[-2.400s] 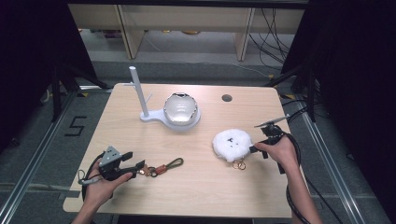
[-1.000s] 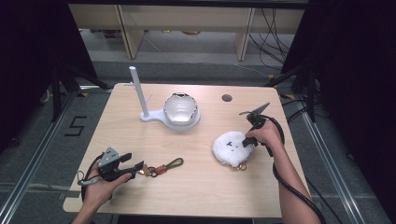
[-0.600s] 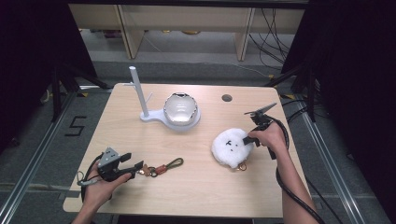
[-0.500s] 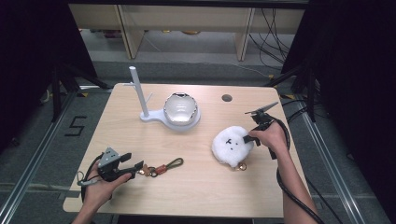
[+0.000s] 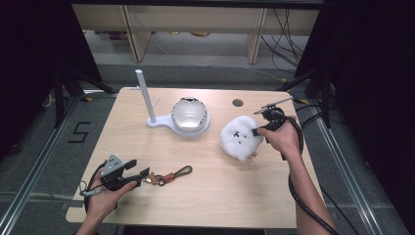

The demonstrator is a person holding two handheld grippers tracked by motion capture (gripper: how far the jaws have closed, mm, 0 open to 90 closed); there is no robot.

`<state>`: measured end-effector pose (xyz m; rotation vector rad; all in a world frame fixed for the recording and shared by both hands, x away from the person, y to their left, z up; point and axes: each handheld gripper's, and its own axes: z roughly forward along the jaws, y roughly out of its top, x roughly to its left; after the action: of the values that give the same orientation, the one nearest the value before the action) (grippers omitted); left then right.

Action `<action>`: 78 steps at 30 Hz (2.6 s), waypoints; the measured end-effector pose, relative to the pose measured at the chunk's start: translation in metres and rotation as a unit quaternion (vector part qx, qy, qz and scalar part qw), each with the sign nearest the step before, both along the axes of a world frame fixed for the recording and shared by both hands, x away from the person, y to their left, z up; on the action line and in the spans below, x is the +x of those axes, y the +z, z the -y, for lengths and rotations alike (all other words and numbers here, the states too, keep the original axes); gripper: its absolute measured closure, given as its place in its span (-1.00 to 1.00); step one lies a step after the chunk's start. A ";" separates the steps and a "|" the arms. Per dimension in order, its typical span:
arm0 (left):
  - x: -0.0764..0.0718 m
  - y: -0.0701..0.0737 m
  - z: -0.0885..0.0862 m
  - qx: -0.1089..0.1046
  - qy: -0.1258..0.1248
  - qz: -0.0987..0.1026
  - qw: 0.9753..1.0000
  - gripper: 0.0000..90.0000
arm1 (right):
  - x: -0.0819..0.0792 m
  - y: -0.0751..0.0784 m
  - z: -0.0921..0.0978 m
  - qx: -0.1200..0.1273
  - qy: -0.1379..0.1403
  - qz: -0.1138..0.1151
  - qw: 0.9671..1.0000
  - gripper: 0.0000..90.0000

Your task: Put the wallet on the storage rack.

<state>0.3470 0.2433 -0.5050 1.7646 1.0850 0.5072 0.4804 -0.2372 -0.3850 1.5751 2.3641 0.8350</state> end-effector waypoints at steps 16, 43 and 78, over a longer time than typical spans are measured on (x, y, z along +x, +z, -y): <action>-0.001 0.002 -0.002 -0.003 0.012 0.012 1.000 -0.23 | -0.002 0.021 -0.010 0.014 -0.004 0.050 0.999 0.81; -0.002 0.003 -0.005 -0.008 0.018 0.016 1.000 -0.23 | 0.009 0.044 -0.028 0.017 0.015 0.108 0.994 0.81; -0.001 0.003 -0.006 -0.011 0.020 0.020 1.000 -0.22 | 0.024 0.056 -0.052 0.022 0.015 0.131 0.991 0.81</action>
<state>0.3458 0.2490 -0.5018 1.7095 1.0952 0.5497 0.5042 -0.1854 -0.3292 1.3535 2.1998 1.0371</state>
